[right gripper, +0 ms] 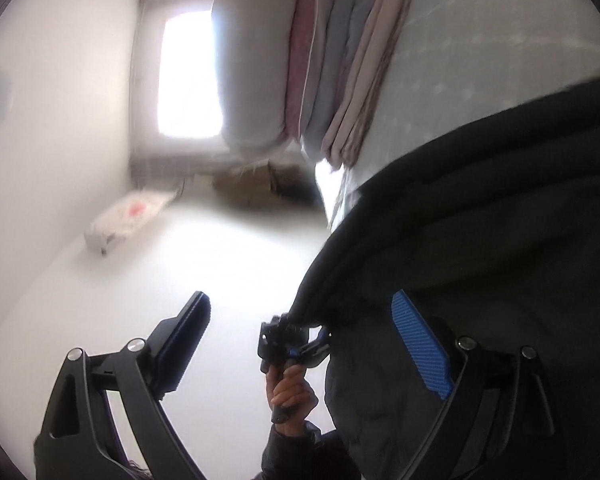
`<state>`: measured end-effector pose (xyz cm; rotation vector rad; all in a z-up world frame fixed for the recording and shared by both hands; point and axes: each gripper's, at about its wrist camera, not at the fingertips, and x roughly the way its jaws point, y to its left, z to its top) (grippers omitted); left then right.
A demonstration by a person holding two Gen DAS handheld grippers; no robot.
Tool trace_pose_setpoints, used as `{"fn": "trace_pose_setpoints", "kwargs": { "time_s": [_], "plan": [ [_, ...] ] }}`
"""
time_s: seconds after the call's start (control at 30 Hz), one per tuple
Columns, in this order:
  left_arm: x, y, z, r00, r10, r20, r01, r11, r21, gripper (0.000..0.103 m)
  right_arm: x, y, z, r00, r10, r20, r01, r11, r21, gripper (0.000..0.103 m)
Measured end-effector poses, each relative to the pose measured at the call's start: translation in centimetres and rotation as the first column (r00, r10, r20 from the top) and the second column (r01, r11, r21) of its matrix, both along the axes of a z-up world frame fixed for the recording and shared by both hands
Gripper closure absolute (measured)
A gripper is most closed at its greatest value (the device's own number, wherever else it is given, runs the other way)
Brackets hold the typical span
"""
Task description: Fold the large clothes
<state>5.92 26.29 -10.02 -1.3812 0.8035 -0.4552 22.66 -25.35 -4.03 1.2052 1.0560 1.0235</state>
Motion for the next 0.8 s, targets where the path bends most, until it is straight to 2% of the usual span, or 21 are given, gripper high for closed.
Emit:
{"fn": "trace_pose_setpoints", "kwargs": {
  "time_s": [0.07, 0.13, 0.2, 0.23, 0.33, 0.47, 0.53, 0.6, 0.63, 0.67, 0.73, 0.8],
  "plan": [
    [0.1, 0.1, 0.3, 0.999, -0.013, 0.053, 0.016, 0.998, -0.063, 0.037, 2.0, 1.6, -1.6, 0.999, -0.004, -0.044, 0.002, 0.999, -0.046, 0.013],
    [-0.2, 0.6, 1.1, 0.996, -0.006, 0.094, 0.011, 0.998, -0.056, 0.037, 3.7, 2.4, -4.0, 0.995, -0.028, -0.097, 0.019, 0.996, -0.09, 0.013],
    [-0.9, 1.6, 1.9, 0.991, 0.032, 0.13, -0.026, 0.999, -0.048, 0.032, 4.8, 2.3, -6.0, 0.988, -0.057, -0.146, 0.04, 0.992, -0.116, 0.013],
    [-1.2, 2.2, 2.1, 0.989, 0.045, 0.139, -0.04, 0.998, -0.038, 0.031, 4.9, 2.1, -6.3, 0.987, -0.06, -0.149, 0.043, 0.992, -0.117, 0.013],
    [-1.9, 3.8, 2.3, 0.982, 0.08, 0.171, -0.066, 0.994, -0.082, 0.028, 5.1, 1.6, -6.8, 0.99, -0.047, -0.132, 0.029, 0.991, -0.134, 0.013],
    [-2.4, 4.3, 3.3, 0.973, 0.089, 0.211, -0.087, 0.996, -0.022, 0.028, 2.7, 1.0, -4.3, 0.996, -0.042, -0.077, 0.029, 0.987, -0.161, 0.013],
    [-2.3, 4.2, 3.8, 0.972, 0.07, 0.224, -0.078, 0.997, 0.028, 0.027, 1.0, 0.3, -1.8, 0.999, -0.045, -0.013, 0.043, 0.988, -0.148, 0.013],
    [-2.7, 3.8, 4.3, 0.971, 0.061, 0.229, -0.081, 0.993, 0.081, 0.027, -1.2, -0.4, 1.4, 0.997, -0.048, 0.057, 0.058, 0.981, -0.184, 0.013],
    [-3.1, 3.8, 4.5, 0.972, 0.06, 0.226, -0.087, 0.99, 0.114, 0.027, -2.9, -1.3, 3.1, 0.994, -0.047, 0.103, 0.07, 0.969, -0.235, 0.013],
    [-3.4, 3.7, 4.6, 0.973, 0.062, 0.221, -0.095, 0.985, 0.143, 0.027, -4.5, -2.2, 4.3, 0.989, -0.044, 0.143, 0.085, 0.951, -0.296, 0.013],
    [-4.5, 3.6, 5.0, 0.977, 0.069, 0.201, -0.116, 0.966, 0.23, 0.027, -7.8, -4.3, 6.3, 0.976, -0.045, 0.214, 0.139, 0.885, -0.445, 0.013],
    [-6.6, 3.3, 5.0, 0.983, 0.072, 0.167, -0.119, 0.949, 0.291, 0.027, -10.4, -6.0, 7.3, 0.965, -0.05, 0.257, 0.186, 0.821, -0.54, 0.013]
  ]
}}
